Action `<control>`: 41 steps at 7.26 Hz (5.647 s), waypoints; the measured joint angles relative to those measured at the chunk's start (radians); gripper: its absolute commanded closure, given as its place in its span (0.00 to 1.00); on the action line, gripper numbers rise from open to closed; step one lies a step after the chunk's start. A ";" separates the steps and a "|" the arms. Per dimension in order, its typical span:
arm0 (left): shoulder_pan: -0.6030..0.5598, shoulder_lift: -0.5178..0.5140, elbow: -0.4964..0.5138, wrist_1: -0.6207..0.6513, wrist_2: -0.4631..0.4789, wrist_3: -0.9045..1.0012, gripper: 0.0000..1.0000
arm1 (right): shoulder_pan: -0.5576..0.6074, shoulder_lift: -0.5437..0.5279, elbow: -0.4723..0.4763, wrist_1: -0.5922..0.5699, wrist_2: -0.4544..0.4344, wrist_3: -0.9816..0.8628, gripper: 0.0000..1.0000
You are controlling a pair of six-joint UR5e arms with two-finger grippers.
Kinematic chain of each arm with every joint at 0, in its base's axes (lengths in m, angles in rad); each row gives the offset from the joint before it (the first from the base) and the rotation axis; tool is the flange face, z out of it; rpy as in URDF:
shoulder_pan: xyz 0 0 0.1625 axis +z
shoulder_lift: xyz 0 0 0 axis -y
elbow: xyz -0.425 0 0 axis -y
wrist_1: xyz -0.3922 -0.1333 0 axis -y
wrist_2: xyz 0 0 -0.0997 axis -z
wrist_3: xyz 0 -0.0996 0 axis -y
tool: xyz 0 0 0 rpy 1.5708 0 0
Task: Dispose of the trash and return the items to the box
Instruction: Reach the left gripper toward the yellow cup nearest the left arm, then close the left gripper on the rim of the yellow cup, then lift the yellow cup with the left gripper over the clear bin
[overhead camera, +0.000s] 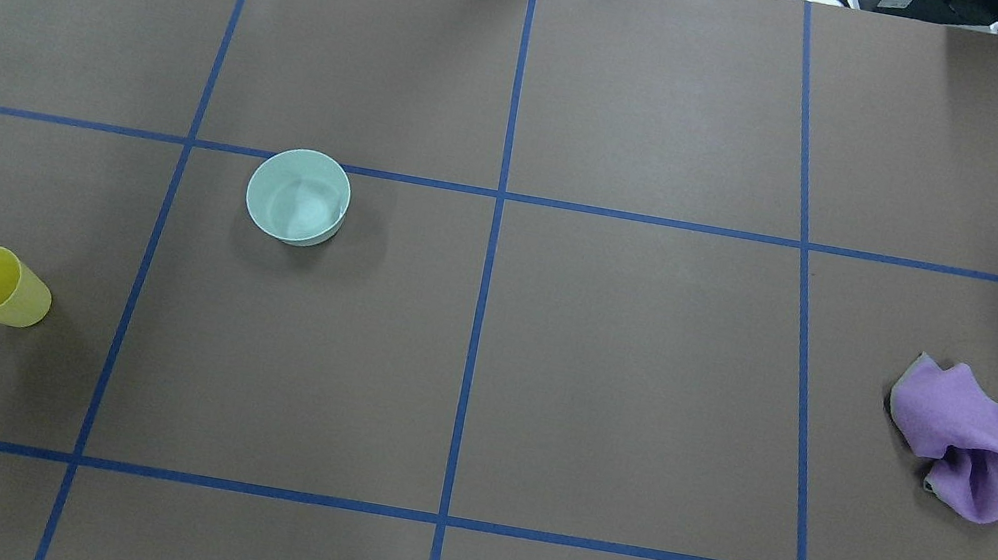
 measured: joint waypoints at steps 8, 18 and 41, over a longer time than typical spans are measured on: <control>0.000 0.003 0.007 -0.010 -0.006 0.001 0.01 | -0.003 0.028 0.001 0.000 0.006 0.010 0.00; 0.028 -0.006 -0.087 -0.022 -0.065 -0.225 0.01 | -0.034 0.024 0.025 -0.002 0.045 0.011 0.00; 0.490 0.216 -0.309 -0.419 -0.063 -0.856 1.00 | -0.062 0.028 0.034 0.009 0.095 0.010 0.00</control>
